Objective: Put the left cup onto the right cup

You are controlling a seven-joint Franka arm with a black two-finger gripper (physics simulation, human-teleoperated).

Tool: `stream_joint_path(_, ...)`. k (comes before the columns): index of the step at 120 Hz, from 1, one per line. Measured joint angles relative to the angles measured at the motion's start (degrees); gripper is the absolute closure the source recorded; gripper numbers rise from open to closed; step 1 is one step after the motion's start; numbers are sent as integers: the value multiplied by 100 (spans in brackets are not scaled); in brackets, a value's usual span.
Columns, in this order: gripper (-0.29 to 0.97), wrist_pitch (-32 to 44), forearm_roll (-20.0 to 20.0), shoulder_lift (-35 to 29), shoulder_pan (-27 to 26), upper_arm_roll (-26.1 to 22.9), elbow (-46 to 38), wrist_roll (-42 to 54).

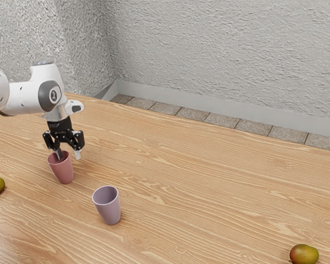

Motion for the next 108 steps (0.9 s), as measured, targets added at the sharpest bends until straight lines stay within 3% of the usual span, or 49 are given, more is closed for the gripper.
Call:
stream_joint_path(19,25,39,-39,51,18,0,-1,54)
stream_joint_path(63,58,78,-177,70,24,7,-1,133)
stream_joint_path(108,76,90,-203,51,30,9,0,145)
